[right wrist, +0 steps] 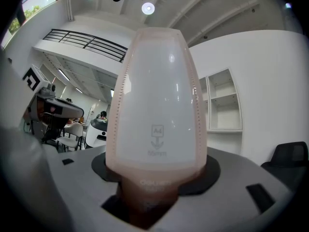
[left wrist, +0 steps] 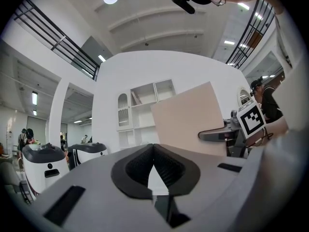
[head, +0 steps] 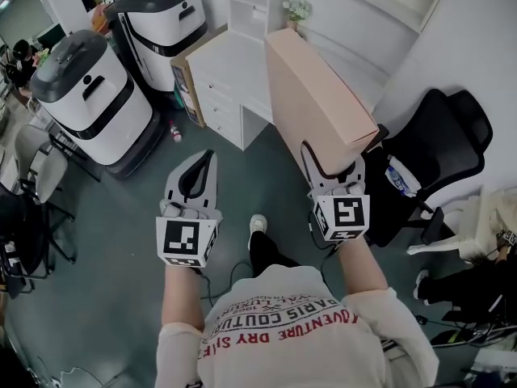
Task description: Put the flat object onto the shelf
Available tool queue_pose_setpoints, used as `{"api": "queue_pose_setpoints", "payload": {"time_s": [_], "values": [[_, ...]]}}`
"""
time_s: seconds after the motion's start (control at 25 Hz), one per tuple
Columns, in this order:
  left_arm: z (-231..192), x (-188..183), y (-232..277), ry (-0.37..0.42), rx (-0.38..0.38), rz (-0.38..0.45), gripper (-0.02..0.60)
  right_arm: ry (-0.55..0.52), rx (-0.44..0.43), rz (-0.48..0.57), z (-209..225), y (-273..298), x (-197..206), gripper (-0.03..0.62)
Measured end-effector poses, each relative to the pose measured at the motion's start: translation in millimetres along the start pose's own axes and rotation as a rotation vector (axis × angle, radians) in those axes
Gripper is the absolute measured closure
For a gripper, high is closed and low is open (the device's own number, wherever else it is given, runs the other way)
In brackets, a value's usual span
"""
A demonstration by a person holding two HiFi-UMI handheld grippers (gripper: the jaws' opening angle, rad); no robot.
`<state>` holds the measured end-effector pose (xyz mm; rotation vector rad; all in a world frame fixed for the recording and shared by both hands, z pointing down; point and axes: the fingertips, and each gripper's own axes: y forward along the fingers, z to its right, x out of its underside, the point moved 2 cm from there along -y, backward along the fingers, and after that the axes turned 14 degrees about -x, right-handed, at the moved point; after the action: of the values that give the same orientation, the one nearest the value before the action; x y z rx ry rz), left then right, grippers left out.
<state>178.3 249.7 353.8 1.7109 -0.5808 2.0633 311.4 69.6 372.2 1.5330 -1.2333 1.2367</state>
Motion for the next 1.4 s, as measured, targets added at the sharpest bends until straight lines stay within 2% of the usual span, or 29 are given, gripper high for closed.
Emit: {"api": "queue_pose_setpoints", "payload": {"time_s": [0.28, 0.44, 0.6, 0.8, 1.12, 1.24, 1.4], "values": [[-24, 19, 88, 0.013, 0.018, -0.018, 0.568, 0.004, -0.001, -0.003, 40, 79, 15, 0.296], [-41, 13, 158, 0.009, 0.026, 0.006, 0.568, -0.006, 0.015, 0.012, 79, 136, 13, 0.296], [-48, 8, 222, -0.008, 0.067, 0.028, 0.568, 0.005, 0.039, 0.021, 117, 183, 10, 0.296], [-51, 10, 287, -0.011, 0.102, 0.045, 0.568, 0.008, 0.08, 0.025, 155, 221, 13, 0.296], [-61, 14, 370, -0.028, 0.162, 0.081, 0.568, 0.004, 0.14, 0.0, 190, 267, 21, 0.295], [-64, 18, 404, -0.029, 0.231, 0.096, 0.568, -0.002, 0.183, -0.021, 200, 287, 24, 0.295], [-65, 25, 455, 0.006, 0.35, 0.111, 0.568, -0.01, 0.276, -0.04, 220, 317, 22, 0.295]]}}
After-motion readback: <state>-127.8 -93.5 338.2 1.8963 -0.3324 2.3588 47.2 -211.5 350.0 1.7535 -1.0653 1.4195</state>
